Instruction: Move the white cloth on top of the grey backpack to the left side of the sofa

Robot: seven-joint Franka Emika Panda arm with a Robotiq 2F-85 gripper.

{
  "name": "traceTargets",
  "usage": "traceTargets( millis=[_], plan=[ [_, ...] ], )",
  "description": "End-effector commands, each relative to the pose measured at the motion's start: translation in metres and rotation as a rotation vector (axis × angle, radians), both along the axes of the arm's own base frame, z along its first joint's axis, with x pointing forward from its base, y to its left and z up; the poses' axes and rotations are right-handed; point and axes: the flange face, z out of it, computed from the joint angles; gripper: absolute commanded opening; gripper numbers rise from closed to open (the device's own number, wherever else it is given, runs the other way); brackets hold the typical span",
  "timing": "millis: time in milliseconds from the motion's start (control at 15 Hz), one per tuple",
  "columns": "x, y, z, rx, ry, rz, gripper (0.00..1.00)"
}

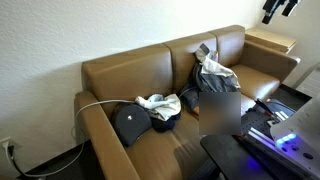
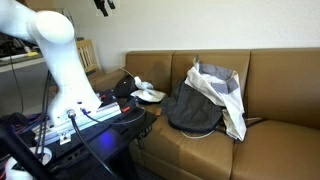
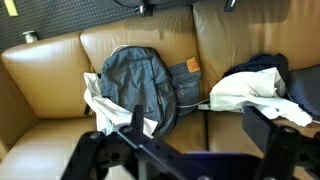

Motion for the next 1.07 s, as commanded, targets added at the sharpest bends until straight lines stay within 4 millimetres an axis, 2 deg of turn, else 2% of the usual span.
traceTargets(
  millis=[0,133,333,533,733,800,933,1000],
  plan=[
    [0.0,0.0,0.001,0.0,0.001,0.0,1.0],
    [0.027,0.007,-0.044,-0.033,0.106,-0.028,1.0],
    [0.065,-0.01,-0.09,0.03,0.187,-0.167,1.0],
    [0.114,-0.055,-0.122,0.098,0.209,-0.317,1.0],
    [0.158,-0.115,-0.142,0.171,0.244,-0.452,1.0],
    [0.124,-0.086,-0.132,0.121,0.215,-0.378,1.0],
    [0.146,-0.115,-0.141,0.153,0.239,-0.439,1.0],
    [0.153,-0.12,-0.144,0.157,0.246,-0.449,1.0]
  ],
)
